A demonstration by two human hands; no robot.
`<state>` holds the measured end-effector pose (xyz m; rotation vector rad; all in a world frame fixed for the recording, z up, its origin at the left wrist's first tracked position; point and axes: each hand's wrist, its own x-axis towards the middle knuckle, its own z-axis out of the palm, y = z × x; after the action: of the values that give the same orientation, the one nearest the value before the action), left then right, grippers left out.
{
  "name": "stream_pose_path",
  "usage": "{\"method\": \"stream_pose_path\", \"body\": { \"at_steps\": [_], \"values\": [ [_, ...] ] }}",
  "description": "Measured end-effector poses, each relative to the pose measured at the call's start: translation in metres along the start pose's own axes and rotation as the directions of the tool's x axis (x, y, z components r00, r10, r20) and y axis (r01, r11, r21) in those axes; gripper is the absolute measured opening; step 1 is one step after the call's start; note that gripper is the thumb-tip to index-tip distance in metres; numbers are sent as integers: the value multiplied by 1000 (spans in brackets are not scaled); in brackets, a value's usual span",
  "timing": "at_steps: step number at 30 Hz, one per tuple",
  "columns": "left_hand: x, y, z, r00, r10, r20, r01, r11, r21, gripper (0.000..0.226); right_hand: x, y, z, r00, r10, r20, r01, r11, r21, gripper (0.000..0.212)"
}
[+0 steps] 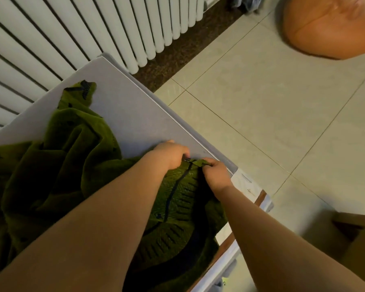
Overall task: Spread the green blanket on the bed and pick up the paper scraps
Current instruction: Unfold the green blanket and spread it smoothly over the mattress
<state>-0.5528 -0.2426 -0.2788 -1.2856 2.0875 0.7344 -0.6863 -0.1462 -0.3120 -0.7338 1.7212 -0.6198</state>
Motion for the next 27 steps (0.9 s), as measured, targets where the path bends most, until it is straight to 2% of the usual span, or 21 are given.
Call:
{"method": "stream_pose_path", "body": {
  "at_steps": [3,6,8,10,12,14,18,22,24,26,27],
  "values": [
    [4,-5,-8,984,-110,142,73,968,239,36,3,5,-14,996,-2,-93,-2,999,-41,39],
    [3,-19,-5,967,-197,164,141,943,300,35,0,18,-25,979,2,-203,-25,993,-114,36],
    [5,-26,-7,980,-188,68,172,967,190,32,-4,33,-33,971,0,-240,-62,966,-251,29],
    [7,-23,-12,972,-207,-115,210,978,11,24,-10,48,-44,958,43,-285,-142,931,-335,16],
    [13,-10,-22,945,-205,-254,193,979,-73,18,-15,59,-59,942,97,-321,-225,892,-393,23],
    [21,9,-32,932,-160,-326,127,985,-119,15,-17,65,-73,924,134,-358,-298,839,-455,31],
    [44,49,-47,894,-98,-437,45,991,-130,28,-12,69,-96,853,200,-482,-419,813,-404,24],
    [69,76,-49,813,-66,-578,-58,979,-193,32,5,66,-117,761,87,-643,-442,796,-415,14],
    [84,82,-52,809,-51,-585,-106,967,-231,24,17,63,-129,747,68,-661,-452,782,-430,12],
    [96,83,-52,878,-5,-479,-115,969,-220,17,27,61,-137,753,121,-647,-492,757,-430,17],
    [99,83,-49,921,17,-390,-94,979,-181,21,29,62,-139,756,170,-632,-517,748,-416,21]
  ]
}}
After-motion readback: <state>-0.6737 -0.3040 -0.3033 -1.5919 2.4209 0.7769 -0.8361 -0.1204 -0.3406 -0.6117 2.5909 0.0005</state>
